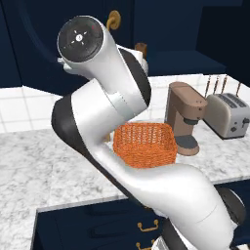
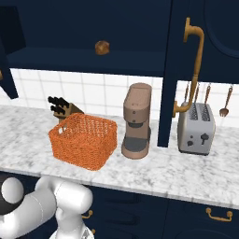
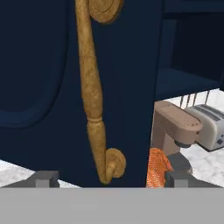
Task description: Open the cabinet, pick up the bread from the cabinet and place it in the basket. Then move the basket to the dining counter.
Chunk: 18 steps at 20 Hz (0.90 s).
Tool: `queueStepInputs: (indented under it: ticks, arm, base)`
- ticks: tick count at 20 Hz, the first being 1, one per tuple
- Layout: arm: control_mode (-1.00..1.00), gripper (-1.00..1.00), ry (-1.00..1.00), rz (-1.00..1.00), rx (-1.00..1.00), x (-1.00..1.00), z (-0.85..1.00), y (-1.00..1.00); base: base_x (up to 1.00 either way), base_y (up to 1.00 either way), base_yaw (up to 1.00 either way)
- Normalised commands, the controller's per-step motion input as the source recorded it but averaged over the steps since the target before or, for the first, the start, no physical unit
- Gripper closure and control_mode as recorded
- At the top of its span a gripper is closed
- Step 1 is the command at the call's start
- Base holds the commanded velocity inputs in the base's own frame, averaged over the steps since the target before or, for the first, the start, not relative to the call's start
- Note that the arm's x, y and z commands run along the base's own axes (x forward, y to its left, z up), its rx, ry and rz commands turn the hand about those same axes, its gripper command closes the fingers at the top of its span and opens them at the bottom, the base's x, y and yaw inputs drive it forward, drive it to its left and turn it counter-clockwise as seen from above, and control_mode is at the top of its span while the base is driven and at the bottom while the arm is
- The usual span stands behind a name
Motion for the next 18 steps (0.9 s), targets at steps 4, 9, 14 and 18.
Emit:
queueStepInputs:
  ticks: [4, 9, 14, 18]
  arm:
    - [-1.00, -1.00, 0.13, 0.29, 0.14, -0.40, -0.24, -0.85]
    - [-1.00, -1.00, 0.06, 0.29, 0.23, 0.02, -0.15, -0.97]
    - [-1.00, -1.00, 0.17, 0.19, 0.24, 0.21, -0.02, -0.93]
    - [-1.00, -1.00, 0.31, 0.02, 0.37, 0.73, -0.02, -0.16]
  base:
    - [0.00, 0.00, 0.00]
    - [0.00, 0.00, 0.00]
    - [0.00, 0.00, 0.00]
    - [0.00, 0.00, 0.00]
